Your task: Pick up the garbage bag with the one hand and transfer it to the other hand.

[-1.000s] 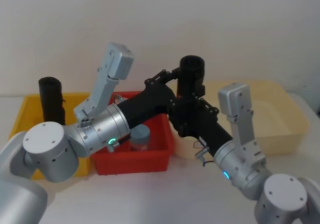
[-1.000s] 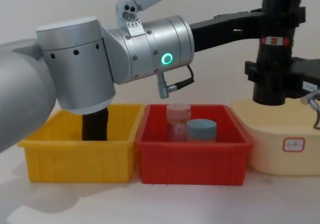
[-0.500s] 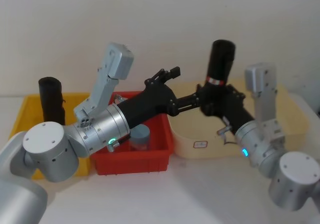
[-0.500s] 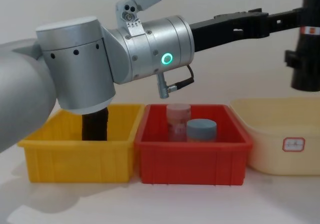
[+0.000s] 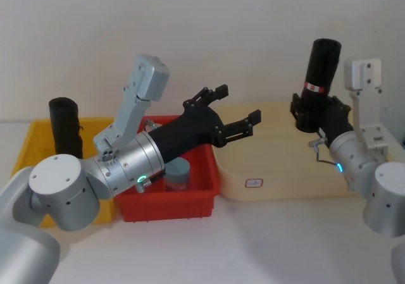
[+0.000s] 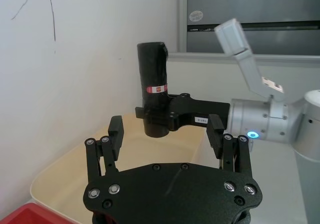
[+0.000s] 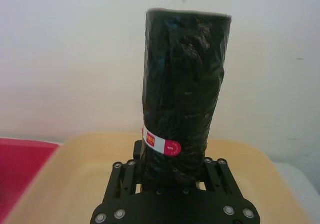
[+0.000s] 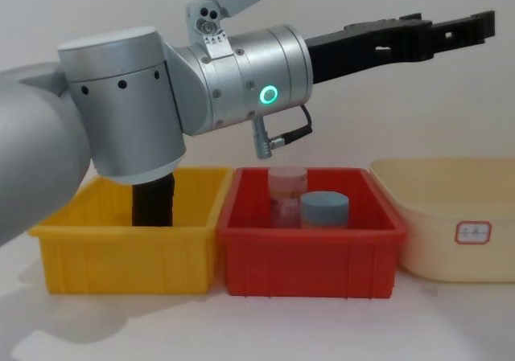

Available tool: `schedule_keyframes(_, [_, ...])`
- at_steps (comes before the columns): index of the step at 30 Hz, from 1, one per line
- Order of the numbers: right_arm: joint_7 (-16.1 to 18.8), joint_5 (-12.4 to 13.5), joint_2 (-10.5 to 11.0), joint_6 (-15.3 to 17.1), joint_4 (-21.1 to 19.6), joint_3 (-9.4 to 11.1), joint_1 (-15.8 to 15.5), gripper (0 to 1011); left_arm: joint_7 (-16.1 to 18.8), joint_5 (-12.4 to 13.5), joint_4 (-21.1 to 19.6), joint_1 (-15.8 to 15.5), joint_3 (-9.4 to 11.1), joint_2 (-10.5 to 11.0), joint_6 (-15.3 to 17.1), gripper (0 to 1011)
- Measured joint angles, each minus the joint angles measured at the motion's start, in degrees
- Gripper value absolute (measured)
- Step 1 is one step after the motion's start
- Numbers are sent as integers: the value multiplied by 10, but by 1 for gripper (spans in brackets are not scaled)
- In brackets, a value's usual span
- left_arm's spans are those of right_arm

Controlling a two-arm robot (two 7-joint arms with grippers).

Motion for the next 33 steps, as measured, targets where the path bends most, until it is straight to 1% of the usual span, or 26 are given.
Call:
schedule_keyframes(1, [-2, -2, 1, 4, 3, 0, 3, 550, 0, 0, 0, 0, 0, 0, 0, 1001])
schedule_keyframes(2, [-6, -8, 3, 14, 10, 1, 10, 576, 0, 0, 0, 0, 0, 0, 0, 1001])
schedule_keyframes(3, [-7, -9, 5, 17, 13, 1, 13, 618, 0, 0, 0, 0, 0, 0, 0, 1001])
schedule_keyframes(4, [-9, -13, 6, 23, 17, 1, 16, 628, 0, 0, 0, 0, 0, 0, 0, 1001])
schedule_keyframes(7, [-14, -24, 11, 38, 33, -2, 30, 726, 0, 0, 0, 0, 0, 0, 0, 1001])
schedule_keyframes(8, [-16, -29, 13, 45, 41, -4, 37, 744, 0, 0, 0, 0, 0, 0, 0, 1001])
schedule_keyframes(11, [-18, -38, 16, 55, 55, -8, 49, 833, 0, 0, 0, 0, 0, 0, 0, 1001])
schedule_keyframes(14, [-19, -44, 17, 60, 61, -11, 56, 918, 0, 0, 0, 0, 0, 0, 0, 1001])
schedule_keyframes(15, [-19, -45, 18, 62, 62, -12, 57, 928, 0, 0, 0, 0, 0, 0, 0, 1001])
schedule_keyframes(16, [-19, -48, 19, 63, 64, -13, 61, 963, 0, 0, 0, 0, 0, 0, 0, 1001])
schedule_keyframes(18, [-19, -52, 20, 64, 64, -15, 65, 1001, 0, 0, 0, 0, 0, 0, 0, 1001])
schedule_keyframes(23, [-15, -55, 20, 62, 55, -18, 67, 1001, 0, 0, 0, 0, 0, 0, 0, 1001])
schedule_keyframes(30, [-5, -57, 17, 54, 25, -23, 62, 1002, 1, 0, -1, 1, 0, 1, 0, 1001])
schedule_keyframes(33, [2, -56, 15, 52, 11, -24, 58, 1002, 6, 0, -7, 4, -1, 4, 0, 1001])
